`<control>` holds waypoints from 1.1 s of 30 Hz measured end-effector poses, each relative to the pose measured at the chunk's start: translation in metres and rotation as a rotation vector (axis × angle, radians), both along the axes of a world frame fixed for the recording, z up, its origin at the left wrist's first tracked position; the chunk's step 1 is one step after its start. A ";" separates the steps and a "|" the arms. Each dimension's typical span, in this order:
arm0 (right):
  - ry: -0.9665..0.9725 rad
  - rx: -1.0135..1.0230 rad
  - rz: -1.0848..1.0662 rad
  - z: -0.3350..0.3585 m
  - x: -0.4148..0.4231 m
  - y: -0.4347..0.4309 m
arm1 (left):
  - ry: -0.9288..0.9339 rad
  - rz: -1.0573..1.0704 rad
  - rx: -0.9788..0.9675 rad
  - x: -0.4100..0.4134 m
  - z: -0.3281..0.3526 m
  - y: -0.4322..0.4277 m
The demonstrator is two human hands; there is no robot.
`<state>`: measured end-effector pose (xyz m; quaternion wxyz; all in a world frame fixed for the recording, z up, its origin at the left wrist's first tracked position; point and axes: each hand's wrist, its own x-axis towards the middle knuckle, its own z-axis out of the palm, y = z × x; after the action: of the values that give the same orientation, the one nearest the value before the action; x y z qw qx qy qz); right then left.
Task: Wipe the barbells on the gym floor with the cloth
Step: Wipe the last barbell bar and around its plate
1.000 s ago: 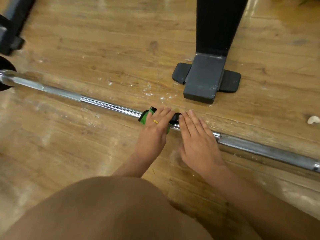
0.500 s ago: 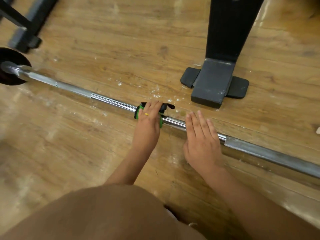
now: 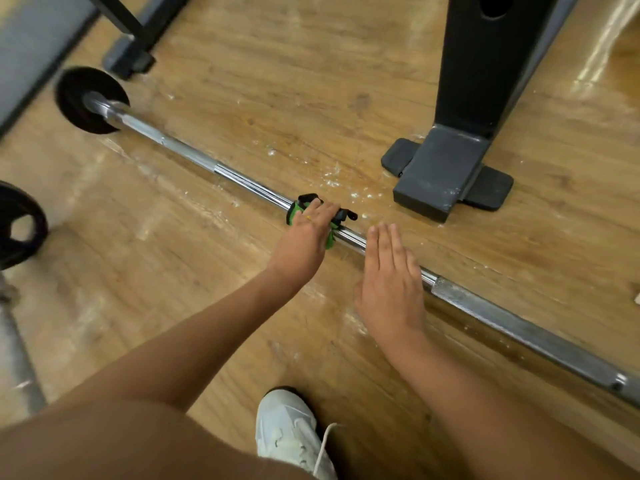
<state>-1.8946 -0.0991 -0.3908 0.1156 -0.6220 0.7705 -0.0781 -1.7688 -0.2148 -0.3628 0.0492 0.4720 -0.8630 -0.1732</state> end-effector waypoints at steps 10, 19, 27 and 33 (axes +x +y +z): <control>-0.049 -0.008 -0.003 -0.002 0.019 0.018 | -0.007 0.184 -0.031 0.004 -0.004 0.023; -0.031 -0.043 0.031 -0.007 0.037 0.037 | 0.074 0.301 -0.023 0.037 -0.015 0.025; 0.035 -0.008 0.085 -0.004 0.045 0.050 | 0.011 0.109 -0.016 0.054 -0.015 0.036; 0.026 -0.015 0.090 -0.004 0.045 0.049 | 0.039 0.205 0.000 0.048 -0.015 0.040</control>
<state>-1.8493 -0.0503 -0.3949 0.1045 -0.6577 0.7427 -0.0706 -1.7204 -0.1746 -0.3781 0.0833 0.5545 -0.8090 -0.1763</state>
